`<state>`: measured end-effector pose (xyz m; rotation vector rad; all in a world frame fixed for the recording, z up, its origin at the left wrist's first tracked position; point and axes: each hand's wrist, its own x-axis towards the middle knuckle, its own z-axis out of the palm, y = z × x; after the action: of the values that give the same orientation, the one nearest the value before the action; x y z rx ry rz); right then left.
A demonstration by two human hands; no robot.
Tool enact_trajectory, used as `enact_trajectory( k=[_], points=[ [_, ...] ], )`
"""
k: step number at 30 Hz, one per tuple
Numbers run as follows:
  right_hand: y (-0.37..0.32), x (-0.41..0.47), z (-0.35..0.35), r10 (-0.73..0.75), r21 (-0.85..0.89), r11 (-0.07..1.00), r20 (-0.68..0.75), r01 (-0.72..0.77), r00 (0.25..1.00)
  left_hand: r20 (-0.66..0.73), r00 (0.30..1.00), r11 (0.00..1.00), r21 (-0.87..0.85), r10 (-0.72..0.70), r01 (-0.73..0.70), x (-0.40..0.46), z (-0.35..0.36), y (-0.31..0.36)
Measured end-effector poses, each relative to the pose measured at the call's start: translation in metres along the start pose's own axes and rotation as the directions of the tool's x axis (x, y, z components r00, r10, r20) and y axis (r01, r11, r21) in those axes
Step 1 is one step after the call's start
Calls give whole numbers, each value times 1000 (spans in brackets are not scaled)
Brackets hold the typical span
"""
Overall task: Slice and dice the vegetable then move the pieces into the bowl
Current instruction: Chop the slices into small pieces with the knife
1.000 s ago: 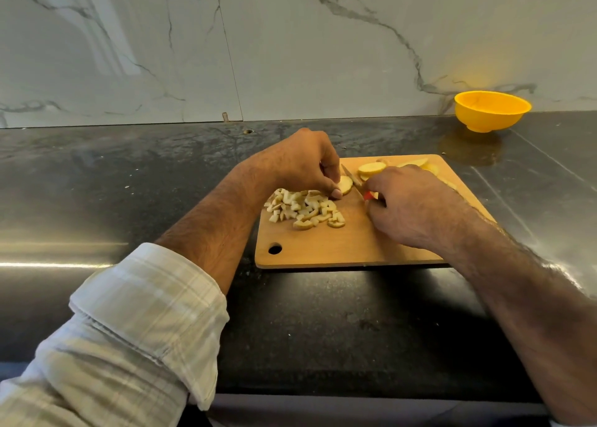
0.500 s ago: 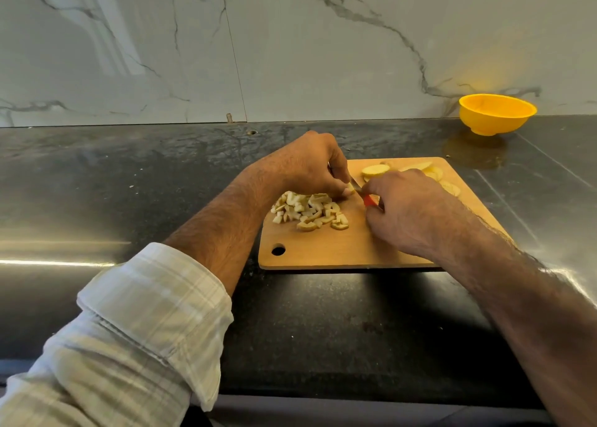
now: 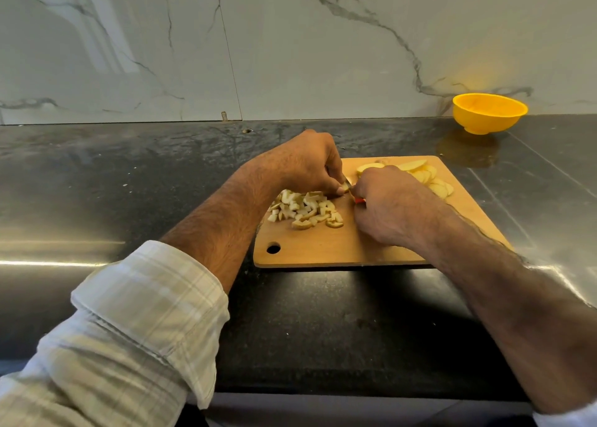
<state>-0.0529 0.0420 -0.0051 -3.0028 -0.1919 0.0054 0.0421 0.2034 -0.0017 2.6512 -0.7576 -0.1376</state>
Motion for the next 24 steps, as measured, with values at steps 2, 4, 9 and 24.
enact_trajectory(
  k=[2, 4, 9, 24],
  points=[
    [0, 2, 0, -11, 20, 1000, -23, 11, 1000, 10, 1000, 1000, 8, 6, -6, -2, -2, -1],
    [2, 3, 2, -27, 35, 999, -48, 28, 999, 14, 1000, 1000, 12, 8, -9, -4, -3, -2],
    [15, -7, 2, -52, 100, 993, -119, 64, 992, 1, 1000, 1000, -2, 2, -2, -7, -4, -1],
    [-8, -8, 0, -20, 22, 1000, 27, 19, 999, 8, 1000, 1000, -3, -4, 4, -3, -5, -3]
  ],
)
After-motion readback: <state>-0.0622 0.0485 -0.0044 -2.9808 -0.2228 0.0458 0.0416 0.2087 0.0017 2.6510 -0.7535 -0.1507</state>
